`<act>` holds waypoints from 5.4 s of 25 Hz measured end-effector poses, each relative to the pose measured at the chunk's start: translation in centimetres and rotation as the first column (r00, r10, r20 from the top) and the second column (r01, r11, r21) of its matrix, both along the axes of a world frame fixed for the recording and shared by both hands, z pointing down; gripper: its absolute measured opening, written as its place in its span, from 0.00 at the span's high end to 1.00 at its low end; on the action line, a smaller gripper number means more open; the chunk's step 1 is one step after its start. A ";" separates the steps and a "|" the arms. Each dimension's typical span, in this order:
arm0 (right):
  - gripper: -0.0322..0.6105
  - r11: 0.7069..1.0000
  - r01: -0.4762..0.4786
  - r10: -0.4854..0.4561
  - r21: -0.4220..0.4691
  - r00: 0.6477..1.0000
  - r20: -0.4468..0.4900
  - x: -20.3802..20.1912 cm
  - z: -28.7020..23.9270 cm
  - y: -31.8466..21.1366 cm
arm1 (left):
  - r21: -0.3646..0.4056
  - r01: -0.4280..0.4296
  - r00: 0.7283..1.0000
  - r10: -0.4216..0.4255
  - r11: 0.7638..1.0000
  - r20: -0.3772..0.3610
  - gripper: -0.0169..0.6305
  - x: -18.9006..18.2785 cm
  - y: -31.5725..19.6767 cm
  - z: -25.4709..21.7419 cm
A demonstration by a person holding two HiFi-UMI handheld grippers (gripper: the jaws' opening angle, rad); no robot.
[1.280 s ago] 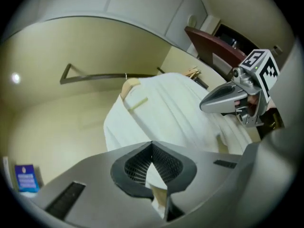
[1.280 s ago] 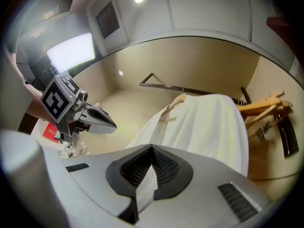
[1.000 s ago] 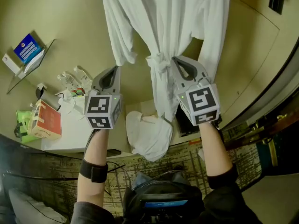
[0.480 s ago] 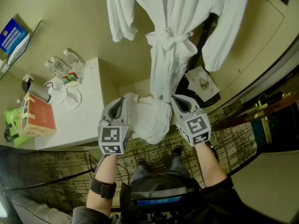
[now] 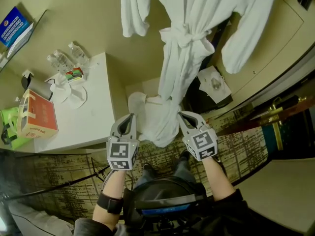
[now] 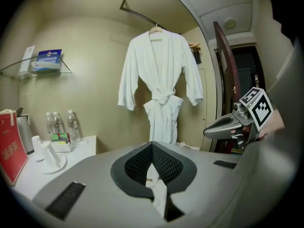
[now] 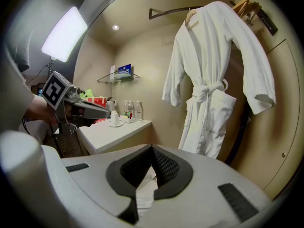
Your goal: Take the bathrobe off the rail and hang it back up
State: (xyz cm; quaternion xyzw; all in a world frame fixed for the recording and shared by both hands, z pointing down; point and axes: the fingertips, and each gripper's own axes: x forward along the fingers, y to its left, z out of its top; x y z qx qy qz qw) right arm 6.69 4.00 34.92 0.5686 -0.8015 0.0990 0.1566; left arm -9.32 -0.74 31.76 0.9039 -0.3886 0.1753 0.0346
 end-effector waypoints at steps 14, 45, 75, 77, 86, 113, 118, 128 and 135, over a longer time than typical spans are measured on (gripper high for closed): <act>0.92 0.998 0.012 -0.013 -0.061 1.000 -0.010 0.2 2.5 0.9 | -0.069 0.016 1.000 -0.017 0.998 -0.021 0.97 0.3 0.6 3.0; 0.92 0.980 0.155 -0.158 -0.123 0.987 -0.007 8.0 7.3 -1.4 | -0.150 0.070 0.995 -0.058 0.986 0.087 0.97 12.1 0.0 7.8; 0.67 0.891 0.157 -0.312 -0.425 0.892 -0.326 -1.1 38.3 -24.2 | -0.308 0.128 0.989 -0.143 0.943 -0.026 0.97 7.1 -13.1 28.6; 0.67 0.887 0.158 -0.332 -0.435 0.872 -0.360 -1.3 40.6 -25.3 | -0.308 0.130 0.988 -0.150 0.942 -0.040 0.97 7.2 -13.9 29.9; 0.58 0.860 0.078 -0.303 -0.504 0.874 -0.381 0.8 49.9 -30.2 | -0.308 0.131 0.986 -0.156 0.942 -0.058 0.97 7.9 -16.8 36.4; 0.58 0.772 -0.053 -0.236 -0.633 0.901 -0.364 6.7 65.6 -36.8 | -0.362 0.120 0.981 -0.166 0.924 -0.098 0.97 9.9 -21.2 48.8; 0.60 0.753 0.001 -0.265 -0.658 0.916 -0.302 6.2 65.6 -37.0 | -0.389 0.114 0.984 -0.159 0.914 -0.084 0.97 10.9 -21.3 51.1; 0.61 0.709 -0.012 -0.245 -0.705 0.934 -0.262 6.9 68.1 -37.5 | -0.419 0.102 0.988 -0.141 0.902 -0.063 0.97 11.6 -20.9 53.4; 0.61 0.681 -0.030 -0.198 -0.732 0.955 -0.223 7.3 69.0 -36.4 | -0.433 0.093 0.990 -0.132 0.897 -0.059 0.97 12.0 -20.3 54.0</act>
